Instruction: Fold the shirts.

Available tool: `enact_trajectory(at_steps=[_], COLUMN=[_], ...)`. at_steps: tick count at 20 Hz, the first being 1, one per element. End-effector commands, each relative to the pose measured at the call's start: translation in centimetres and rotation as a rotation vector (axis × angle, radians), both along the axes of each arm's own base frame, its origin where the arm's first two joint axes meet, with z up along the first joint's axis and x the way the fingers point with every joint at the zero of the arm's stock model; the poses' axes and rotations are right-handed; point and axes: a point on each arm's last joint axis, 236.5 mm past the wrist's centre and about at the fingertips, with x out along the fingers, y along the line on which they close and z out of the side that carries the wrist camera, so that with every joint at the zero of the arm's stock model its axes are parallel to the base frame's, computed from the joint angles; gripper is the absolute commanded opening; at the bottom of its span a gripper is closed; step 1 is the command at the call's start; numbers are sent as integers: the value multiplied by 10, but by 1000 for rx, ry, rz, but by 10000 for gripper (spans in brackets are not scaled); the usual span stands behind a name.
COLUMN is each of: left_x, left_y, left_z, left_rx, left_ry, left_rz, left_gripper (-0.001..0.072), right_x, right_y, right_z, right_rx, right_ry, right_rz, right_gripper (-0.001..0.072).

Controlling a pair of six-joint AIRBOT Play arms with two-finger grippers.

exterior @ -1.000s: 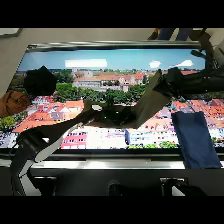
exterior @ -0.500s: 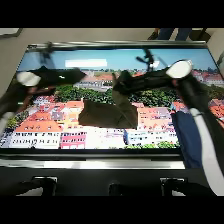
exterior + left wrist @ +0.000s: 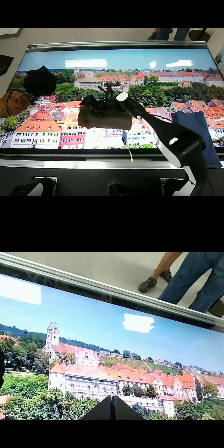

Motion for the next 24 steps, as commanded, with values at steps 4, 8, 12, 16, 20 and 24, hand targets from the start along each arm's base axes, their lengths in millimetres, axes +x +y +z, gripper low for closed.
enact_trajectory(at_steps=[4, 8, 12, 16, 20, 24], left_x=[-17, -15, -14, -14, -14, -14], left_y=[-4, -4, -6, -18, -22, -22], left_z=[-6, -35, -50, -44, -41, -41], left_rx=[25, 17, -3, -65, -86, -82], left_ry=[21, 84, 115, 103, 99, 98], left_rz=[-11, -14, -20, -50, -61, -62], left_gripper=[38, 39, 39, 39, 39, 40], right_x=[-1, -4, -48, -33, -2, 29], right_y=[-91, -286, -303, -246, -225, -252], right_z=[15, -22, -72, -111, -98, -6], right_rx=[-178, -733, -679, -575, -494, -438], right_ry=[-88, 53, 274, 213, 131, -49], right_rz=[159, 127, 124, 29, -46, -6], right_gripper=[670, 661, 661, 656, 42, 40])
